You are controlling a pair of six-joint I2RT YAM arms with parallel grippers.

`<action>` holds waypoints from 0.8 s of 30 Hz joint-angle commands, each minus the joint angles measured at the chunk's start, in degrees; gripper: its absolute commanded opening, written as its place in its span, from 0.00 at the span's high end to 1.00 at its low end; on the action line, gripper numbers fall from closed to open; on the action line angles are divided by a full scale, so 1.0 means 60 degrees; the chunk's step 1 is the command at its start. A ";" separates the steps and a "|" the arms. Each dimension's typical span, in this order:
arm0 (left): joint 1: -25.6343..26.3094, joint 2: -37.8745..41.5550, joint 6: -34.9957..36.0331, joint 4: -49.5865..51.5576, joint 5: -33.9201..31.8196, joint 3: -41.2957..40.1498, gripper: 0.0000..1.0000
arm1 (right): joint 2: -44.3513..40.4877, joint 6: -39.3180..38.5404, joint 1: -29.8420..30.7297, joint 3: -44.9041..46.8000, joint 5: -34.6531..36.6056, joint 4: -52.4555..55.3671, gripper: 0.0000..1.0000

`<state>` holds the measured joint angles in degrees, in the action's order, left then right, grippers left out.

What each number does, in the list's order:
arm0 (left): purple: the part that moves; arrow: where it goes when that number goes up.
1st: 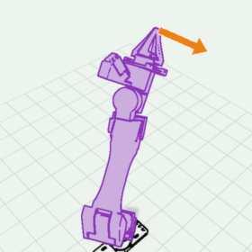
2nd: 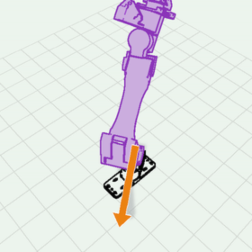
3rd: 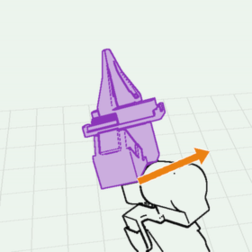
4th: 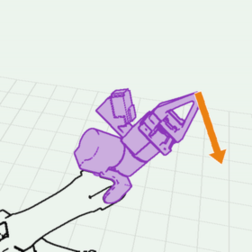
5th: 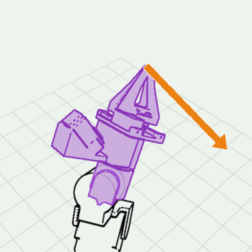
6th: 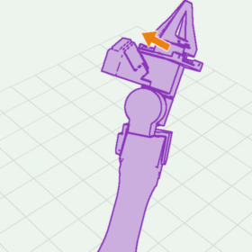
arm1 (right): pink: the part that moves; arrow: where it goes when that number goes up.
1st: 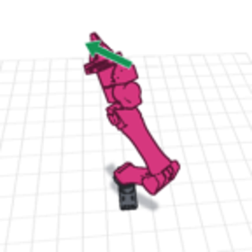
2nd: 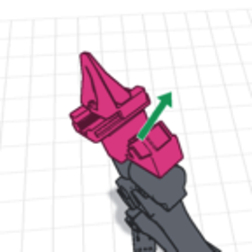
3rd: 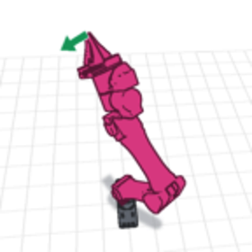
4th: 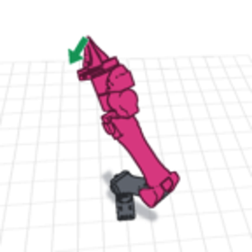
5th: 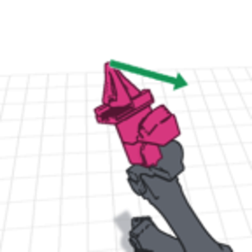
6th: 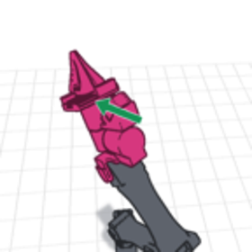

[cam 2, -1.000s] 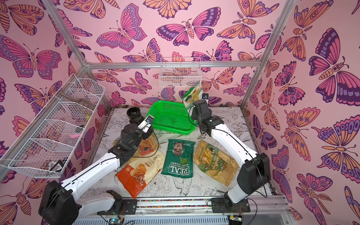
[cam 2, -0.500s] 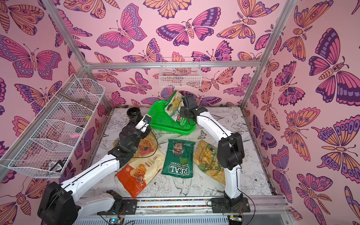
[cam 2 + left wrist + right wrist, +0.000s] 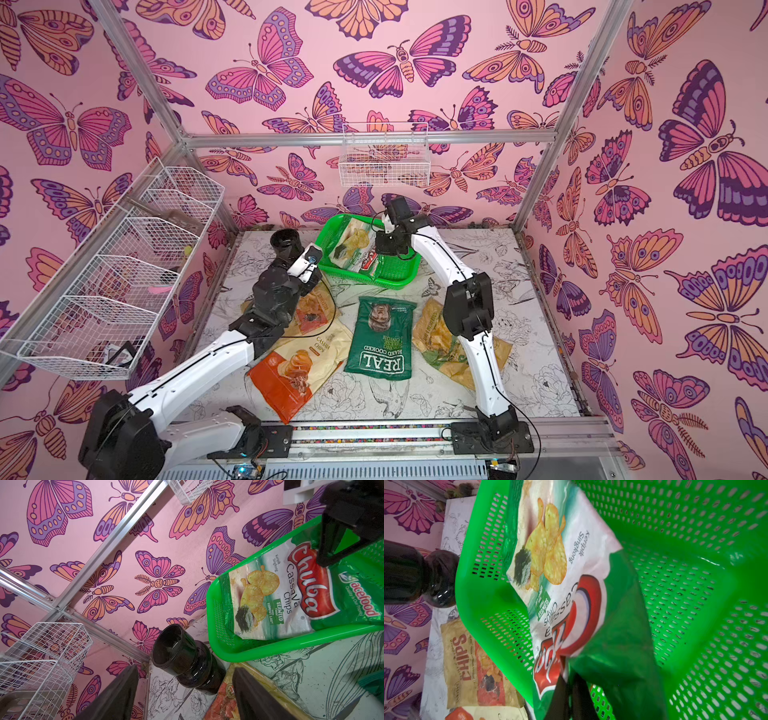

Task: Put the potato chips into the basket
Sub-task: Place the potato chip in the basket.

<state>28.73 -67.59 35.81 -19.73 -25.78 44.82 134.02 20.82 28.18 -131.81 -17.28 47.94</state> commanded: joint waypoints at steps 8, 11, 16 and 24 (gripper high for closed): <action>-0.0050 -0.0021 0.0038 -0.0287 -0.0134 -0.0142 0.22 | 0.1143 -0.0919 -0.0772 -0.1235 -0.1491 0.1281 1.00; -0.0054 -0.0057 0.0051 -0.0287 -0.0099 -0.0138 0.22 | 0.1201 -0.1308 -0.0779 -0.1321 -0.1475 0.1271 1.00; -0.0054 -0.0125 0.0053 -0.0287 -0.0100 -0.0145 0.22 | 0.1292 -0.1871 -0.0772 -0.1425 -0.0913 0.1054 0.98; -0.0042 -0.0101 0.0073 -0.0228 -0.0152 -0.0101 0.21 | 0.1338 -0.1884 -0.0775 -0.1484 0.1561 0.0572 0.50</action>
<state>28.73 -68.05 35.79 -19.73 -25.80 44.71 141.49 10.04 23.35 -138.98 -14.79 52.51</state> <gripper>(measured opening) 0.788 0.490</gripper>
